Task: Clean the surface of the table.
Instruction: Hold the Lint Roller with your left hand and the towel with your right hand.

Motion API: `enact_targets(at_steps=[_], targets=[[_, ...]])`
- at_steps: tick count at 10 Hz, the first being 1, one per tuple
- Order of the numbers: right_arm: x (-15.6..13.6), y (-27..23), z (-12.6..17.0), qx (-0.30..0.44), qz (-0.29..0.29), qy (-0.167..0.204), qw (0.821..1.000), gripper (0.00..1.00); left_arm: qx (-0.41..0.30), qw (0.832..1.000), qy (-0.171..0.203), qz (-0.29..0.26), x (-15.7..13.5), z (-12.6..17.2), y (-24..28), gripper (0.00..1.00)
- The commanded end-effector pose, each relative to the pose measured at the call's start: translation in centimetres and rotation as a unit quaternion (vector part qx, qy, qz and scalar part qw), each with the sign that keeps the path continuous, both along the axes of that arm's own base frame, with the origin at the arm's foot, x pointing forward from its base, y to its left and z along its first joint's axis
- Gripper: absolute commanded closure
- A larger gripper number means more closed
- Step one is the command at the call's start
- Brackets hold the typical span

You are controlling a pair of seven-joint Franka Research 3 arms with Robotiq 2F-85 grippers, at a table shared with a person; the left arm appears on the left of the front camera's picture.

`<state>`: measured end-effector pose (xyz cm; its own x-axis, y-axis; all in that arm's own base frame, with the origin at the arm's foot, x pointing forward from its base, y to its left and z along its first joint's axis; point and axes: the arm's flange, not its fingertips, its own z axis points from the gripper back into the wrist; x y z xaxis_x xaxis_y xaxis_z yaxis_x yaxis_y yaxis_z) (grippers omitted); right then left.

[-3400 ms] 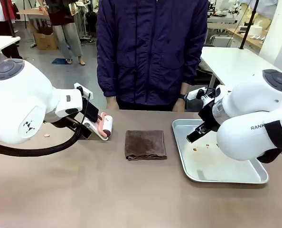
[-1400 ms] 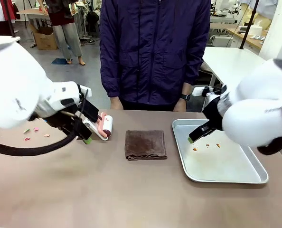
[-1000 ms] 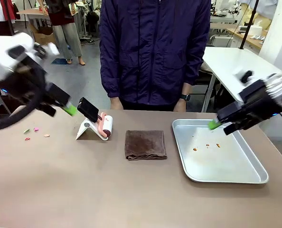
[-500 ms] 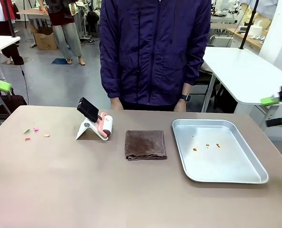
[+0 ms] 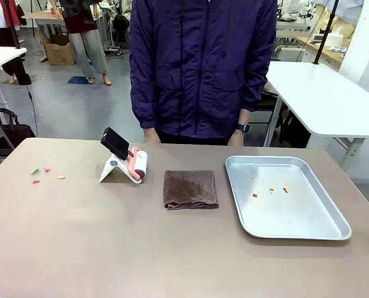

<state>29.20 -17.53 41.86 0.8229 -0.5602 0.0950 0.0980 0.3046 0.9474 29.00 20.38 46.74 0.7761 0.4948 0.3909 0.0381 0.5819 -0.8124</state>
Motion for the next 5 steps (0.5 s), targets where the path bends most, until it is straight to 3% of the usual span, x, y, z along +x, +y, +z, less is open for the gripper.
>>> enact_targets(at_steps=[1,2,5], targets=[[0.2,1.2,1.1,-0.013,0.022,0.0,1.0,0.0,-0.007,0.999,-0.002,0.037,-5.4,-6.1,-8.9,0.0],[0.2,1.2,1.1,-0.013,0.022,0.0,1.0,0.0,0.0,1.0,0.0,0.0,0.0,0.0,0.0,0.0],[0.2,1.2,1.1,-0.013,0.022,0.0,1.0,0.0,0.0,1.0,0.0,0.0,0.0,0.0,0.0,0.0]])
